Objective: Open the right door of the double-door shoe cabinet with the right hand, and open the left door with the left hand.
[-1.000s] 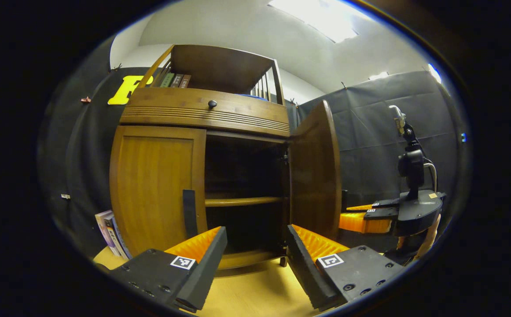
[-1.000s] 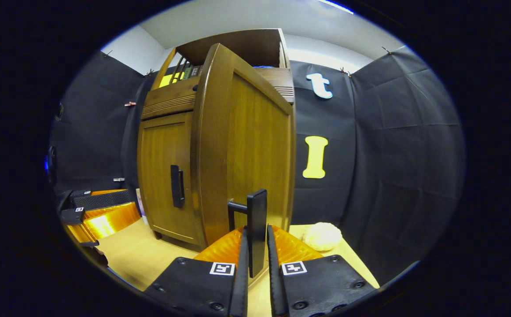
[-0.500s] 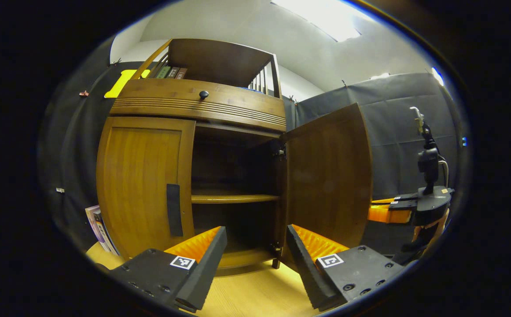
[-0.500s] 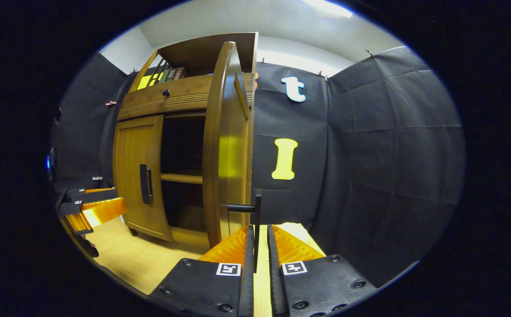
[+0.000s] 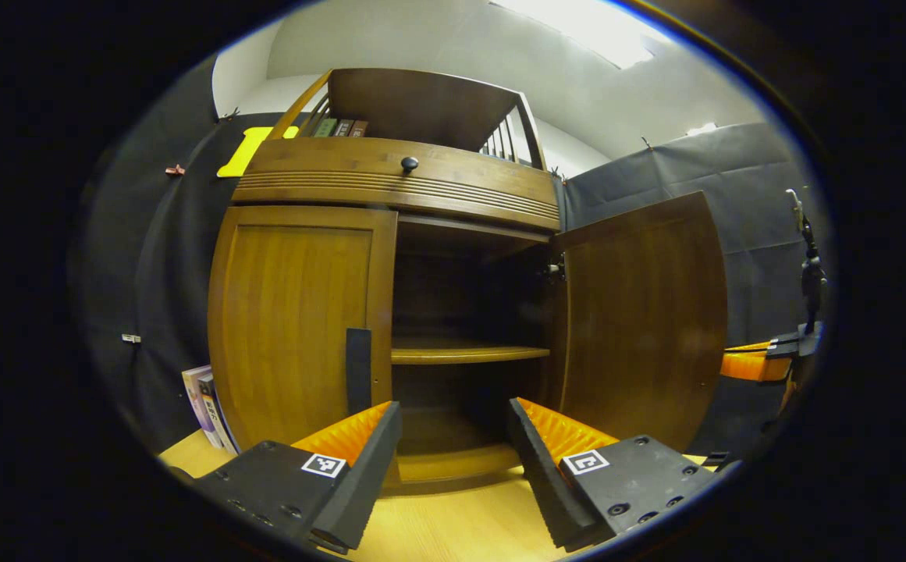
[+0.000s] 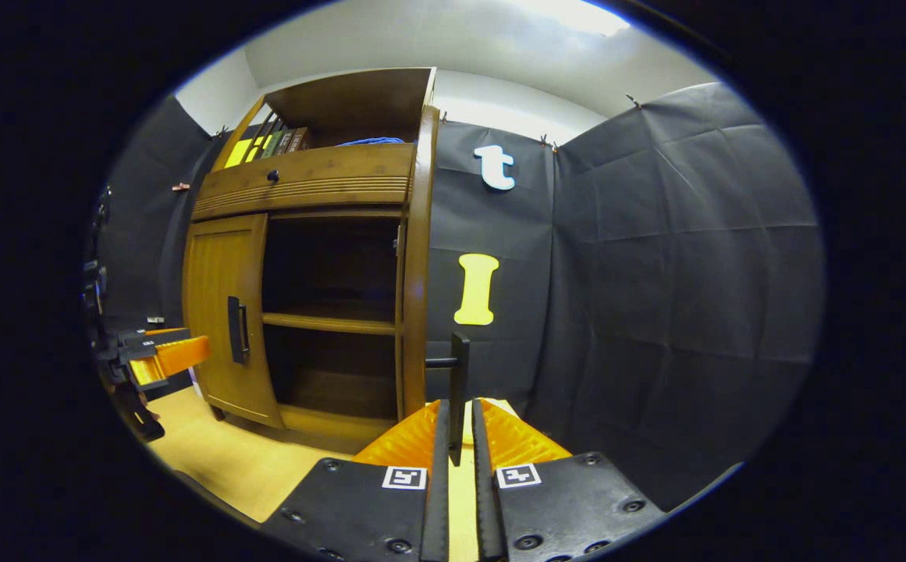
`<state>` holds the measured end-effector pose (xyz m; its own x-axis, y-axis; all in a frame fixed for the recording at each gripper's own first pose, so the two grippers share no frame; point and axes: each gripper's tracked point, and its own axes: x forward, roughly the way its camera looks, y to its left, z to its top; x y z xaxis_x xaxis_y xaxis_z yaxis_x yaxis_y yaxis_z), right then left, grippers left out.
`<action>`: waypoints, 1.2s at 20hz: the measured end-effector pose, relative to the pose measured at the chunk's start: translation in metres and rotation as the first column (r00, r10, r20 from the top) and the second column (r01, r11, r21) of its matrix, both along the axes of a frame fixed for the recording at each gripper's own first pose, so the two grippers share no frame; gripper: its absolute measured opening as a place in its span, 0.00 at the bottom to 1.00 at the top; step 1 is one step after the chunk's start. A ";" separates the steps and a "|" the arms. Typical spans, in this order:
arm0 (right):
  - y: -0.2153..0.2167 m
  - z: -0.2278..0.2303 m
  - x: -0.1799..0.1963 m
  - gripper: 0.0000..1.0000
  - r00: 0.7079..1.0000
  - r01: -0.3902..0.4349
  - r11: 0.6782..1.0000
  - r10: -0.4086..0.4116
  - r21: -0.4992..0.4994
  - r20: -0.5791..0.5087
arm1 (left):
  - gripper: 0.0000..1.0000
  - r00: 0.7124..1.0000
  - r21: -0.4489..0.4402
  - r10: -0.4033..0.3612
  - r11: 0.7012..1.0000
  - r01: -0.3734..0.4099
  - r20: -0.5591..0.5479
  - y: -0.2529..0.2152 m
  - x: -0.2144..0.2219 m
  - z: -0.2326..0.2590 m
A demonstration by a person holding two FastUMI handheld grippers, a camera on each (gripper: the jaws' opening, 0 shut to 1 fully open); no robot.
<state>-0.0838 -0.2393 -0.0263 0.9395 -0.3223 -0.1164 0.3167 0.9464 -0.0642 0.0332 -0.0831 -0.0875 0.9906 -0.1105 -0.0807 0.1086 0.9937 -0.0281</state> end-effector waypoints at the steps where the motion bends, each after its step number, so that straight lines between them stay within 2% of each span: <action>1: 0.004 0.002 -0.004 0.15 1.000 -0.005 1.000 0.005 -0.012 0.003 | 0.87 1.000 0.006 0.014 1.000 -0.014 0.002 0.004 0.001 -0.001; 4: 0.027 0.013 -0.011 0.14 0.998 -0.057 0.998 0.058 -0.023 0.030 | 0.86 0.997 0.008 0.081 0.997 -0.081 0.011 0.029 0.019 -0.008; 9: 0.073 0.011 -0.021 0.95 0.982 -0.188 0.981 0.189 -0.042 0.020 | 0.86 0.987 0.006 0.157 0.988 -0.157 0.022 0.064 0.060 -0.018; 10: 0.079 0.009 -0.020 0.99 0.977 -0.211 0.977 0.212 -0.040 0.014 | 0.88 0.985 0.012 0.167 0.986 -0.168 0.032 0.069 0.067 -0.018; 11: 0.084 0.007 -0.019 0.95 0.974 -0.226 0.974 0.226 -0.035 0.006 | 0.87 0.984 0.018 0.174 0.984 -0.175 0.041 0.073 0.075 -0.017; 15: 0.102 -0.006 -0.014 0.97 0.963 -0.269 0.963 0.269 0.006 -0.011 | 0.88 0.980 0.046 0.182 0.982 -0.185 0.076 0.084 0.109 -0.023; 16: 0.103 -0.007 -0.013 0.99 0.964 -0.267 0.964 0.267 0.001 -0.008 | 0.87 0.980 0.049 0.185 0.981 -0.189 0.077 0.087 0.115 -0.026; 20: 0.111 -0.005 -0.011 0.98 0.960 -0.279 0.960 0.279 -0.017 0.009 | 0.86 0.980 0.035 0.186 0.981 -0.189 0.064 0.096 0.136 -0.037; 24: 0.106 0.001 -0.011 0.96 0.964 -0.263 0.965 0.264 -0.015 0.037 | 0.75 0.975 0.030 0.205 0.978 -0.208 0.080 0.107 0.146 -0.034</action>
<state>-0.0944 -0.1336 -0.0253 0.9950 -0.0638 -0.0767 0.0587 0.9960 -0.0668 0.1788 0.0235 -0.1217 0.9951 0.0987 -0.0040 -0.0987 0.9951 0.0104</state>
